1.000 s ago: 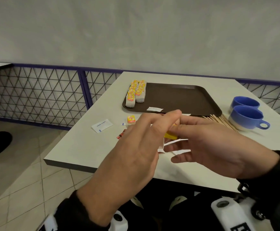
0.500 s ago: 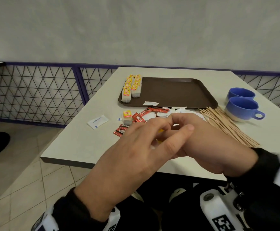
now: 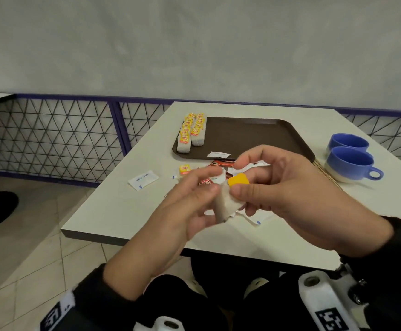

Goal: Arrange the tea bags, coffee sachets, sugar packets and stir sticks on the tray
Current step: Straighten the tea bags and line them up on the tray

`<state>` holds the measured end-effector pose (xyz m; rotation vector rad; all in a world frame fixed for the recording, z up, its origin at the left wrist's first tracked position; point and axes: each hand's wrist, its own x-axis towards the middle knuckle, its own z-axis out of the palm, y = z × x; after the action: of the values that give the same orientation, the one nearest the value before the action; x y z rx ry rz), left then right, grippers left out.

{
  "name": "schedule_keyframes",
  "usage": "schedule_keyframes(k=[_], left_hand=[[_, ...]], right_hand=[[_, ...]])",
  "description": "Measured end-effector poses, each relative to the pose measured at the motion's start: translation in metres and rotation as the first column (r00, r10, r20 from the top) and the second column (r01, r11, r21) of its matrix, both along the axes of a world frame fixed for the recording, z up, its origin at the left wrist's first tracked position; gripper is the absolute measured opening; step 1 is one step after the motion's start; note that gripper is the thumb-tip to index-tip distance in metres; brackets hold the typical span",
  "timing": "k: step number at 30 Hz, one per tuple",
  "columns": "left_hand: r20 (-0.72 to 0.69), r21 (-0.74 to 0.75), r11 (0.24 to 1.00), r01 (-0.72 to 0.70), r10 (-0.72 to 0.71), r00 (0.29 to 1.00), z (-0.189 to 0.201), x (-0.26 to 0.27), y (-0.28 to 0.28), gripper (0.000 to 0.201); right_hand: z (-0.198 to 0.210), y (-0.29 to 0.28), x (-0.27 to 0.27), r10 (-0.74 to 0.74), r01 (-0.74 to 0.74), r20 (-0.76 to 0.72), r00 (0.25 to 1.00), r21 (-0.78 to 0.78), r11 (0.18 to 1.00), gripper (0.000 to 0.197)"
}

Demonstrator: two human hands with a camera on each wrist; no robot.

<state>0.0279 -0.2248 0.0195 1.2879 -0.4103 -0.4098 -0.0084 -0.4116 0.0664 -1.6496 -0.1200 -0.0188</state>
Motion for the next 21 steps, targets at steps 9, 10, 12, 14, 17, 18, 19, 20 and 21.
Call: schedule_keyframes(k=[9, 10, 12, 14, 17, 18, 19, 20, 21], left_hand=[[-0.014, -0.023, 0.995, -0.096, 0.095, 0.995, 0.007, -0.002, -0.007, 0.044], [-0.013, -0.022, 0.994, -0.109, 0.108, 0.994, 0.006, -0.002, -0.007, 0.043], [-0.001, -0.017, 0.991, -0.135, 0.135, 0.991, 0.005, -0.003, -0.007, 0.042], [0.016, -0.008, 0.986, -0.167, 0.167, 0.986, 0.004, -0.003, -0.006, 0.044], [0.028, -0.007, 0.979, -0.206, 0.206, 0.978, 0.003, -0.002, -0.006, 0.045], [0.029, -0.007, 0.977, -0.211, 0.211, 0.977, 0.003, -0.002, -0.006, 0.045], [0.031, -0.003, 0.977, -0.212, 0.212, 0.977, 0.003, -0.002, -0.006, 0.045], [0.037, 0.005, 0.977, -0.212, 0.212, 0.977, 0.002, -0.002, -0.006, 0.042], [0.045, 0.014, 0.978, -0.21, 0.209, 0.977, 0.002, -0.002, -0.006, 0.038]], right_hand=[[-0.009, -0.008, -0.001, -0.111, 0.129, 0.114, 0.987, -0.163, 0.978, 0.012], [-0.01, -0.007, -0.002, -0.114, 0.136, 0.129, 0.985, -0.174, 0.975, 0.009], [-0.01, -0.006, -0.003, -0.11, 0.138, 0.14, 0.984, -0.207, 0.968, 0.011], [-0.01, -0.005, -0.004, -0.105, 0.13, 0.12, 0.987, -0.229, 0.965, 0.014], [-0.012, -0.003, -0.005, -0.101, 0.122, 0.101, 0.99, -0.227, 0.966, 0.017], [-0.014, -0.003, -0.006, -0.096, 0.118, 0.106, 0.99, -0.226, 0.967, 0.018], [-0.015, -0.003, -0.007, -0.091, 0.115, 0.11, 0.99, -0.237, 0.965, 0.018], [-0.016, -0.003, -0.007, -0.085, 0.11, 0.11, 0.99, -0.253, 0.961, 0.018], [-0.016, -0.003, -0.007, -0.08, 0.104, 0.103, 0.991, -0.258, 0.96, 0.018]])
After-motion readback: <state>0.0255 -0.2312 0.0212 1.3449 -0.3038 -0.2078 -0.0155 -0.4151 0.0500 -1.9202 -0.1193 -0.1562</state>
